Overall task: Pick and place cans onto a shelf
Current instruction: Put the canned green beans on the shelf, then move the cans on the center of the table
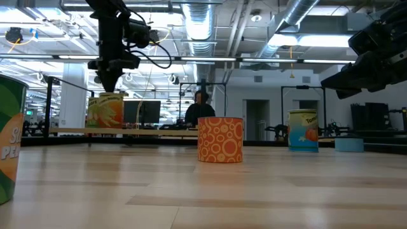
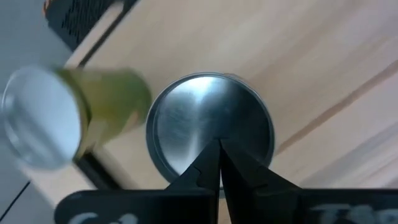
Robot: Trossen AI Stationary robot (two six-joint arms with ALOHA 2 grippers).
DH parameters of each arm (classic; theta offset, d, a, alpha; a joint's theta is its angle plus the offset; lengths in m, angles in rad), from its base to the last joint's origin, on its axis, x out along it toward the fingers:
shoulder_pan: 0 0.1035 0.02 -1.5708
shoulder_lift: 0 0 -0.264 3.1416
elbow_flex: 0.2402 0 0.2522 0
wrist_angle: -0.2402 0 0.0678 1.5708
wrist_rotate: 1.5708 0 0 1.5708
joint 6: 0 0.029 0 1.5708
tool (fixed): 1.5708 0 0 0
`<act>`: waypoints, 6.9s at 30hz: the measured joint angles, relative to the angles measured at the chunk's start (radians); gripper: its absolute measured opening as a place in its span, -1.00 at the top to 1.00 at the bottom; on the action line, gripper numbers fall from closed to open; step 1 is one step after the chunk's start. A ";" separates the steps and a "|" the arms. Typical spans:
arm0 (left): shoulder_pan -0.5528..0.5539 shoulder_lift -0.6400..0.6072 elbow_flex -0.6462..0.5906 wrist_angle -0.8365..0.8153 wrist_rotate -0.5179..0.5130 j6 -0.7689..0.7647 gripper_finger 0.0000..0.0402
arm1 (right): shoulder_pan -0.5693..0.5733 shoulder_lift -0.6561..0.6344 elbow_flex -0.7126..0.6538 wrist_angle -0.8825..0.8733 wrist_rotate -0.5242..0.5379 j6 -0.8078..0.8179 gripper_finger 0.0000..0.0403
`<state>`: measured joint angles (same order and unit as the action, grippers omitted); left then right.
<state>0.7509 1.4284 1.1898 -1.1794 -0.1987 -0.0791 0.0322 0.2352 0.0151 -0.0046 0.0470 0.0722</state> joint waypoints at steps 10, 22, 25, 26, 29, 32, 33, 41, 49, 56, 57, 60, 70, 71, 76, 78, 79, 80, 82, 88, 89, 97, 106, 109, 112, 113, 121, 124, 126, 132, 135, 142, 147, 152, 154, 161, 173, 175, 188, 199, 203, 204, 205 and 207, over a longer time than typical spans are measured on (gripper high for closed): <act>0.000 0.003 -0.002 -0.108 -0.048 -0.024 1.00 | 0.000 0.000 0.000 -0.001 -0.004 0.001 0.70; 0.000 0.006 -0.006 -0.174 -0.154 -0.041 1.00 | 0.000 0.000 0.000 -0.004 -0.023 0.002 0.70; 0.000 0.006 -0.007 -0.176 -0.166 -0.041 1.00 | 0.000 0.000 0.000 -0.004 -0.024 0.001 0.70; 0.000 0.006 -0.007 -0.178 -0.169 -0.041 1.00 | 0.000 0.000 0.000 -0.004 -0.024 0.001 0.70; 0.000 0.006 -0.007 -0.190 -0.182 -0.045 1.00 | 0.000 0.000 0.000 -0.004 -0.024 0.001 0.70; 0.000 0.006 -0.007 -0.200 -0.210 -0.058 1.00 | 0.000 0.000 0.000 -0.004 -0.024 0.001 0.70; 0.000 0.006 -0.007 -0.200 -0.210 -0.058 1.00 | 0.000 0.000 0.000 -0.004 -0.024 0.001 0.70; 0.000 0.006 -0.007 -0.197 -0.260 -0.060 1.00 | 0.000 0.000 0.000 -0.004 -0.025 0.001 0.70; -0.024 -0.050 0.042 -0.200 -0.280 -0.061 1.00 | 0.000 0.000 0.000 -0.004 -0.025 0.000 0.70; -0.124 -0.151 0.147 -0.140 -0.052 -0.100 1.00 | 0.000 0.000 0.000 -0.004 -0.024 0.000 0.70; -0.144 -0.167 0.149 -0.098 0.015 -0.100 1.00 | 0.000 0.000 0.000 -0.003 -0.024 0.000 0.70; -0.222 -0.202 0.149 0.059 0.191 -0.101 1.00 | 0.000 0.000 0.000 0.034 -0.022 -0.001 0.70; -0.483 -0.197 0.149 0.329 0.225 0.119 1.00 | 0.000 0.008 0.122 0.282 0.023 -0.237 0.70; -0.499 -0.191 0.149 0.326 0.205 0.121 1.00 | -0.001 0.025 0.156 0.256 0.058 -0.251 0.70; -0.538 -0.141 0.149 0.325 0.160 0.130 1.00 | -0.036 0.133 0.366 -0.122 0.305 -0.245 0.70; -0.543 -0.119 0.149 0.324 0.160 0.151 1.00 | -0.069 0.183 0.466 -0.319 0.397 -0.179 0.70; -0.543 -0.111 0.149 0.324 0.161 0.160 1.00 | -0.093 0.210 0.516 -0.417 0.436 -0.129 0.71; -0.543 -0.099 0.149 0.324 0.159 0.167 1.00 | -0.120 0.237 0.564 -0.514 0.463 -0.079 0.72; -0.541 -0.081 0.149 0.327 0.156 0.169 1.00 | -0.178 0.286 0.641 -0.695 0.478 0.022 0.75; -0.538 -0.034 0.148 0.327 0.138 0.160 1.00 | -0.362 0.434 0.676 -0.769 0.368 0.093 0.95; -0.538 -0.031 0.148 0.319 0.138 0.161 1.00 | -0.392 0.475 0.678 -0.763 0.358 0.094 0.96; -0.561 -0.021 0.148 0.166 0.130 0.054 1.00 | -0.504 0.825 0.676 -0.619 0.262 0.110 0.97; -0.629 -0.021 0.148 0.066 0.068 0.009 1.00 | -0.441 1.004 0.677 -0.540 0.371 0.190 0.98; -0.640 -0.021 0.148 0.071 0.064 0.013 1.00 | -0.415 0.998 0.693 -0.540 0.371 0.191 0.98; -0.640 -0.021 0.148 0.071 0.049 0.014 1.00 | -0.389 0.974 0.726 -0.536 0.373 0.190 0.98; -0.640 -0.021 0.148 0.071 0.047 0.014 1.00 | -0.384 0.965 0.733 -0.540 0.373 0.190 0.98; -0.640 -0.021 0.148 0.071 0.035 0.010 1.00 | -0.393 0.948 0.764 -0.717 0.450 0.297 0.98; -0.640 -0.021 0.148 0.071 0.034 0.009 1.00 | -0.400 0.978 0.764 -0.771 0.448 0.346 0.99; -0.640 -0.021 0.148 0.071 0.034 0.008 1.00 | -0.396 1.000 0.763 -0.762 0.431 0.355 0.99; -0.640 -0.022 0.148 0.071 0.034 0.005 1.00 | -0.378 1.087 0.763 -0.651 0.296 0.336 0.99; -0.639 -0.022 0.148 0.071 0.033 0.006 1.00 | -0.332 1.108 0.763 -0.510 0.194 0.287 0.98; -0.640 -0.022 0.148 0.071 0.033 0.005 1.00 | -0.231 1.039 0.764 -0.492 0.208 0.239 0.99; -0.639 -0.022 0.148 0.071 0.033 0.000 1.00 | -0.224 0.983 0.764 -0.622 0.245 0.327 0.99; -0.639 -0.022 0.148 0.071 0.033 -0.008 1.00 | -0.171 1.046 0.764 -0.582 0.162 0.312 0.99; -0.639 -0.022 0.148 0.071 0.033 -0.013 1.00 | -0.155 1.095 0.764 -0.583 0.163 0.312 0.99; -0.639 -0.022 0.148 0.071 0.033 -0.013 1.00 | -0.122 1.225 0.768 -0.299 0.112 0.262 0.99; -0.640 -0.023 0.148 0.068 0.031 -0.015 1.00 | -0.114 1.113 0.818 -0.707 0.401 0.372 0.99; -0.640 -0.023 0.148 0.070 0.029 -0.015 1.00 | -0.142 1.089 0.818 -0.817 0.453 0.456 0.99; -0.640 -0.023 0.148 0.079 0.026 -0.011 1.00 | -0.379 1.225 0.818 -1.076 0.542 0.681 0.99; -0.641 -0.023 0.148 0.079 0.026 -0.011 1.00 | -0.531 1.310 0.726 -1.102 0.584 0.680 0.99; -0.642 -0.023 0.148 0.079 0.026 -0.011 1.00 | -0.562 1.308 0.682 -1.035 0.607 0.680 0.99; -0.643 -0.023 0.148 0.079 0.026 -0.011 1.00 | -0.566 1.307 0.677 -1.028 0.616 0.680 0.99; -0.643 -0.023 0.148 0.079 0.026 -0.011 1.00 | -0.567 1.307 0.676 -1.025 0.623 0.680 0.98; -0.643 -0.023 0.148 0.079 0.026 -0.011 1.00 | -0.564 1.307 0.676 -1.002 0.633 0.671 0.99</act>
<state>0.1081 1.4059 1.3380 -1.1007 -0.1726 -0.0906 -0.5316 1.5417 0.6907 -1.0067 0.6802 0.7433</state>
